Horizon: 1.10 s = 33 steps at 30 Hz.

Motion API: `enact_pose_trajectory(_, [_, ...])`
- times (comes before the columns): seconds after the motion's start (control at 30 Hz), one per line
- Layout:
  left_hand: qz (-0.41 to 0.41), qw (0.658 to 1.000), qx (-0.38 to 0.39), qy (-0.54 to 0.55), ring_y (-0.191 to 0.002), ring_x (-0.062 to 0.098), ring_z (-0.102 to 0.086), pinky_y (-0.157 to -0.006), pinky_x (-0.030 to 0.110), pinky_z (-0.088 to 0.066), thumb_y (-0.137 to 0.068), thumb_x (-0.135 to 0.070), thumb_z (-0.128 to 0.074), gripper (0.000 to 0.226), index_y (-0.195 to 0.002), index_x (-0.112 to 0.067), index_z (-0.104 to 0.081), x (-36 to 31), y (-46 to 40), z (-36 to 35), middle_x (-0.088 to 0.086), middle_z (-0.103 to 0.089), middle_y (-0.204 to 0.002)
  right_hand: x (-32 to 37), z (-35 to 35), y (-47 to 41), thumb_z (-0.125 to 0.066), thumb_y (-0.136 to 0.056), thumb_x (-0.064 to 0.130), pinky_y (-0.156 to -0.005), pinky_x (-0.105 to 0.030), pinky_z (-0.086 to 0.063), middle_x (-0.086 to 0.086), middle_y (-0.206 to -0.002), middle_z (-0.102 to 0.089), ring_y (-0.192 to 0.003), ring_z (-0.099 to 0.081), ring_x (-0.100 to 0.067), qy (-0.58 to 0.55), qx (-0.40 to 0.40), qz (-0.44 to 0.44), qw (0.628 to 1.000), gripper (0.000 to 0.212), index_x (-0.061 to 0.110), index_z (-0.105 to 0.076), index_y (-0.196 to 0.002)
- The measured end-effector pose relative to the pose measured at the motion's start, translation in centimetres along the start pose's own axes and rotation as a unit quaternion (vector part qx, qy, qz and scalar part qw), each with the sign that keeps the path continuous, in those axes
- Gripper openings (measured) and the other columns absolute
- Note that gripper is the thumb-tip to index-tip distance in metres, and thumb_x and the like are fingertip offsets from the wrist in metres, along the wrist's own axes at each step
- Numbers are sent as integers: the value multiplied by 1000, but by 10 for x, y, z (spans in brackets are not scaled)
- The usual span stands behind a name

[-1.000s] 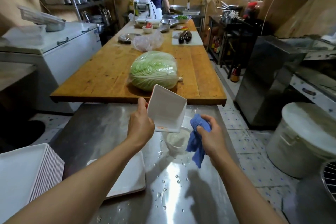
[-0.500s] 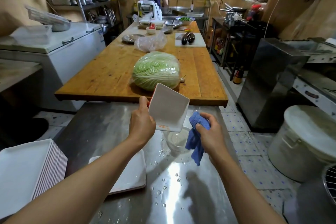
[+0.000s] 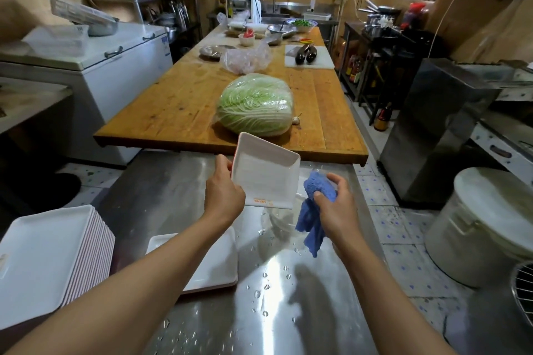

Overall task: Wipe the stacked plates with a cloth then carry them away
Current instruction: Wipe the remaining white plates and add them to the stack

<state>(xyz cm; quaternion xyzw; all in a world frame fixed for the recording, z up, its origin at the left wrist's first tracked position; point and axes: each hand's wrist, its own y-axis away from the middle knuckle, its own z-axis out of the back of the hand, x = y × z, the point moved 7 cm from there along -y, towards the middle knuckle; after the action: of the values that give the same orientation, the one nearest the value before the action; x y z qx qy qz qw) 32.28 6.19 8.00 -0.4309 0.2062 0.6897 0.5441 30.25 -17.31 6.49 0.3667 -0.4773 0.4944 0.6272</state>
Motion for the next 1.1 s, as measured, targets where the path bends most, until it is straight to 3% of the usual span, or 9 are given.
enact_pose_trajectory(0.07, [84, 994, 24, 64, -86, 24, -56, -64, 42, -57, -79, 10, -44, 31, -97, -15, -39, 18, 2, 5, 4, -54, -93, 2, -1, 4, -52, -91, 15, -63, -19, -40, 17, -91, -46, -79, -50, 1, 5, -11, -6, 1000, 35, 29, -36, -119])
enact_pose_trajectory(0.13, [156, 975, 56, 147, -87, 19, -56, -51, 32, -56, -80, 12, -45, 36, -99, -18, -40, 34, 10, 8, 1, -53, -95, 13, -4, 10, -52, -91, 14, -57, -15, -34, 17, -87, -47, -76, -49, 2, 28, -28, 16, 999, 28, 27, -36, -109])
enact_pose_trajectory(0.23, [204, 943, 85, 250, -88, 19, -59, -44, 20, -50, -81, 14, -46, 44, -106, -22, -44, 44, 31, 18, 1, -56, -98, 49, -20, 21, -53, -90, 12, -61, -27, -43, 6, -89, -54, -76, -54, -9, 88, -24, 115, 989, 24, 25, -38, -102])
enact_pose_trajectory(0.37, [212, 919, 123, 310, -95, 28, -62, -57, 32, -57, -84, 12, -49, 49, -105, -32, -49, 46, 52, 33, 1, -60, -105, 87, -63, 40, -55, -89, 13, -82, -41, -47, -2, -107, -55, -98, -55, -21, 156, 62, 191, 967, 22, 21, -46, -108])
enact_pose_trajectory(0.5, [203, 910, 125, 339, -92, 28, -65, -57, 32, -57, -86, 12, -45, 47, -115, -24, -52, 49, 65, 58, 9, -63, -109, 81, -98, 62, -52, -93, 31, -112, -36, -20, 5, -149, -28, -136, -20, -21, 353, 141, 223, 898, 28, 25, -56, -120])
enact_pose_trajectory(0.63, [189, 907, 134, 353, -91, 29, -67, -61, 35, -57, -85, 14, -43, 49, -119, -18, -53, 53, 74, 80, 10, -65, -109, 87, -120, 103, -54, -93, 15, -98, -16, -24, -1, -137, -45, -126, -33, -19, 295, 186, 286, 892, 28, 17, -63, -119])
enact_pose_trajectory(0.83, [158, 917, 143, 337, -70, 20, -64, -62, 38, -56, -82, 18, -41, 61, -126, -22, -52, 50, 88, 99, 10, -65, -91, 116, -169, 127, -57, -88, 6, -100, -27, -35, -12, -132, -51, -123, -41, -28, 277, 209, 352, 870, 33, 6, -61, -121])
enact_pose_trajectory(0.97, [142, 926, 132, 325, -78, 23, -66, -62, 37, -58, -86, 15, -45, 60, -119, -35, -48, 51, 91, 118, 9, -68, -97, 138, -185, 120, -55, -89, 12, -98, -34, -31, -13, -131, -51, -120, -41, -33, 341, 163, 400, 835, 33, 7, -59, -121])
enact_pose_trajectory(1.1, [152, 917, 129, 345, -86, 25, -67, -59, 33, -58, -87, 14, -47, 53, -112, -32, -50, 58, 95, 133, 4, -67, -97, 132, -176, 111, -54, -90, 26, -97, -38, -25, -4, -136, -44, -125, -35, -28, 434, 98, 401, 801, 36, 22, -55, -125])
